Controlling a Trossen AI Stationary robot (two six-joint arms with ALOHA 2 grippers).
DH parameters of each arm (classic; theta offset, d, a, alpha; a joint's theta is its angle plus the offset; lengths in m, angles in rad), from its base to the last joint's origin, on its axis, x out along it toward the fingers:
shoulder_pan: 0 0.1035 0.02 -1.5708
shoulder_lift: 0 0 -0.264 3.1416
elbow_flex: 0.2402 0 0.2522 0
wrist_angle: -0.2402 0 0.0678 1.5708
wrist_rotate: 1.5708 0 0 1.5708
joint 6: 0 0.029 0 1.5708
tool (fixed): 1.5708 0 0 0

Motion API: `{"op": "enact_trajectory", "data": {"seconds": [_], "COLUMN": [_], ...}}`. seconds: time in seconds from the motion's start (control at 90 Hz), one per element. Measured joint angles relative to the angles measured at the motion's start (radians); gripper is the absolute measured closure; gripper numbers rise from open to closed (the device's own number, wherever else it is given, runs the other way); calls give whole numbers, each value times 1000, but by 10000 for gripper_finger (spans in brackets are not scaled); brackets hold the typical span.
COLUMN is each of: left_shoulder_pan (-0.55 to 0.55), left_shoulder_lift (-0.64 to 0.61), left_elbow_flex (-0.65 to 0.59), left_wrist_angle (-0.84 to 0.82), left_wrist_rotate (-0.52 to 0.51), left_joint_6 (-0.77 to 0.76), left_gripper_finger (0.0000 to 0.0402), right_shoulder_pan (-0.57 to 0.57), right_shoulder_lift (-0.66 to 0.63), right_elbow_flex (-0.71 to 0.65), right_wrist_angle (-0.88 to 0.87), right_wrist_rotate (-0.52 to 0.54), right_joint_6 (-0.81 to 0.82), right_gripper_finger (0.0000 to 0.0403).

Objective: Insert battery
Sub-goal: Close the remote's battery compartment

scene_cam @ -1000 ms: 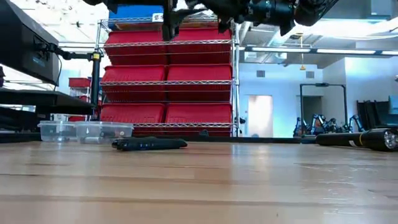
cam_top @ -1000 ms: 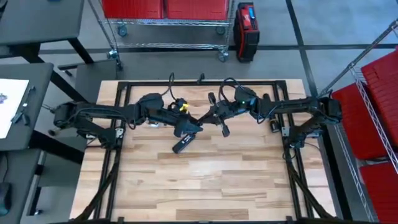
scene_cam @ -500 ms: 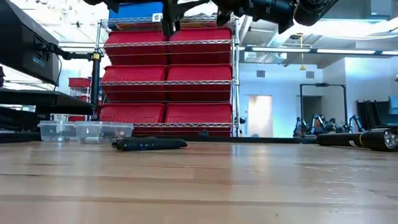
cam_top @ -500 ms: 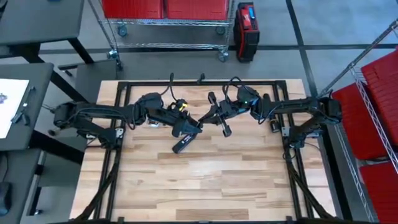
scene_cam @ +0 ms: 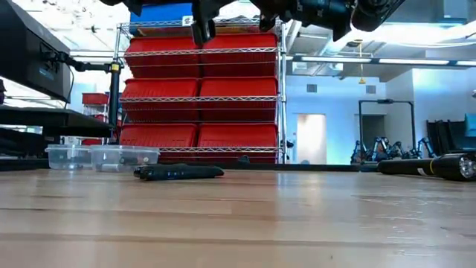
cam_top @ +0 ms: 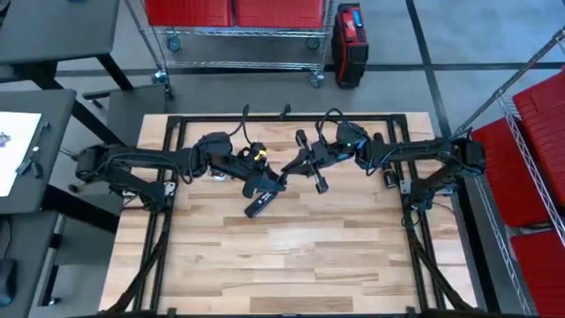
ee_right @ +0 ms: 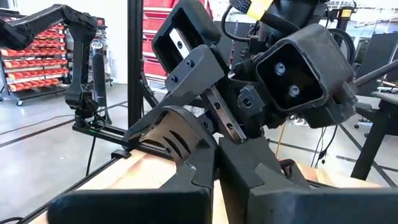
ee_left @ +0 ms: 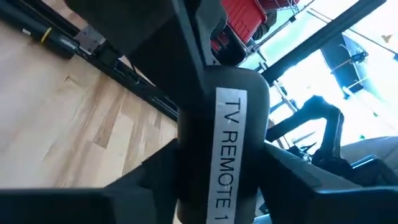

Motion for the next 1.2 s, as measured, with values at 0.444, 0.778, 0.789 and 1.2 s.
{"op": "enact_trajectory", "data": {"seconds": [0.444,0.778,0.789,1.2], "left_shoulder_pan": [12,24,23,-21], "left_shoulder_lift": [2,9,13,307], "left_elbow_flex": [0,18,18,56], "left_wrist_angle": [-130,-710,-726,-726], "left_wrist_rotate": [-2,-285,-302,-424], "left_joint_6": [-1,66,64,10], "left_gripper_finger": [263,263,263,263], "right_shoulder_pan": [-113,-330,-335,-387], "right_shoulder_lift": [-176,-471,-474,-428], "right_elbow_flex": [1,1,1,0], "right_wrist_angle": [-391,-992,-1006,-1198], "right_wrist_rotate": [96,292,293,289], "right_joint_6": [25,-51,-51,-54], "right_gripper_finger": [256,199,199,213]}}
